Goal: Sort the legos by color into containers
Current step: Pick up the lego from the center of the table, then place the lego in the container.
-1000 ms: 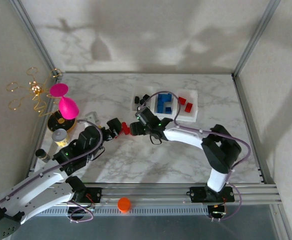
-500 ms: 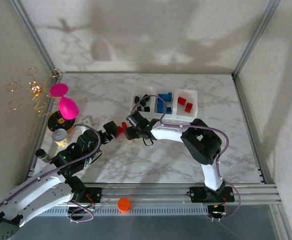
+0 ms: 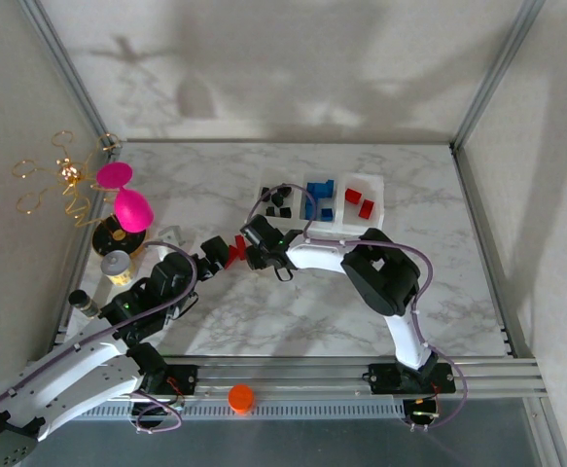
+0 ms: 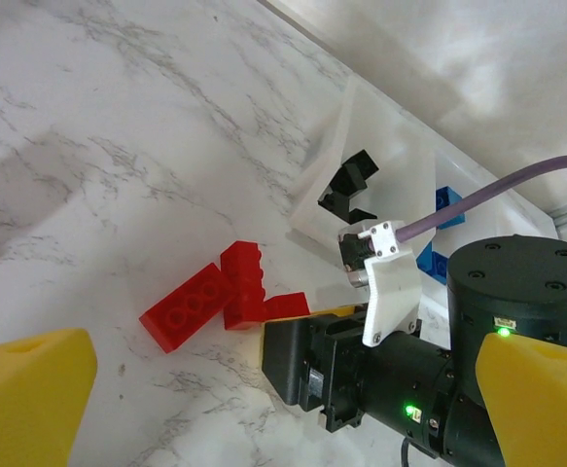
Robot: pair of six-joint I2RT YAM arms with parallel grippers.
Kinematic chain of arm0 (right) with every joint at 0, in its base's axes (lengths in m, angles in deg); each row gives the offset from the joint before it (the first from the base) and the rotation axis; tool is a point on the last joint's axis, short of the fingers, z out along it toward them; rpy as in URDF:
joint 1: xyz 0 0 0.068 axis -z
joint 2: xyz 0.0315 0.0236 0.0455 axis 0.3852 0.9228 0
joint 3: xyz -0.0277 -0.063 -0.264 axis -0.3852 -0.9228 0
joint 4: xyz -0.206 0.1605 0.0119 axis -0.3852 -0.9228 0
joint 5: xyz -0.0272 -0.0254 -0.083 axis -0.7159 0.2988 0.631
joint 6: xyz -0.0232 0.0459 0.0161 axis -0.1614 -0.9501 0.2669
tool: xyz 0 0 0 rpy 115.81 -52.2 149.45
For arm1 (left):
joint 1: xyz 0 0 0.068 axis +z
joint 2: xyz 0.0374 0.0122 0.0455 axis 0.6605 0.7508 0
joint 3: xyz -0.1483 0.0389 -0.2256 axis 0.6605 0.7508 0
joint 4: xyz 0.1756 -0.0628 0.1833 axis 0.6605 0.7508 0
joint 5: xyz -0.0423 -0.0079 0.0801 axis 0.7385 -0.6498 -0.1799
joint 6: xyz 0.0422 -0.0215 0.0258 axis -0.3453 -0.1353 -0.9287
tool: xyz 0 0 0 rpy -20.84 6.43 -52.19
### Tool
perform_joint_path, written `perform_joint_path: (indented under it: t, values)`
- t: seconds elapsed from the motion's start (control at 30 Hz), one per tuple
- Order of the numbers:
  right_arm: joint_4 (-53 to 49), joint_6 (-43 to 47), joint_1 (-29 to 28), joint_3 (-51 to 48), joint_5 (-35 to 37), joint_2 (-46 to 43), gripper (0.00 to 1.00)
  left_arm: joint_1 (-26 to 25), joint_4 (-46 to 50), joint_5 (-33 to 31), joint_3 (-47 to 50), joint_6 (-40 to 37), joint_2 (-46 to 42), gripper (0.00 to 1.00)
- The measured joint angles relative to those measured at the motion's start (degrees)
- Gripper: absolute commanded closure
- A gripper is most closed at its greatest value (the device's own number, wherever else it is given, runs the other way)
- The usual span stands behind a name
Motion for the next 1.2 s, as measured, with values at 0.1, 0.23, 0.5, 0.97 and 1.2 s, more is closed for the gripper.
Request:
perform_joint_path:
  t: [0.1,0.23,0.5,0.97,1.2]
  values:
    - [0.2,0.2,0.0,0.0,-0.1,0.0,0.69,0.0,0.0,-0.2,0.0,0.0,0.5,0.00]
    - [0.5,0.2,0.0,-0.4,-0.5,-0.4,0.73,0.0,0.0,-0.2,0.0,0.0,1.1,0.01]
    - [0.1,-0.5,0.5,-9.8,-3.1,-10.7,0.76,0.1,-1.4,1.7,0.0,-0.3,2.6,0.00]
    - [-0.4,-3.6,15.6,-21.9,-4.3,-30.9,0.78,-0.7,-12.4,8.7,-0.8,-0.2,9.9,0.00]
    - [-0.4,-3.3,25.7,-21.7,-3.3,-33.3,0.79,-4.6,-16.1,10.5,-4.5,-2.1,18.7,0.00]
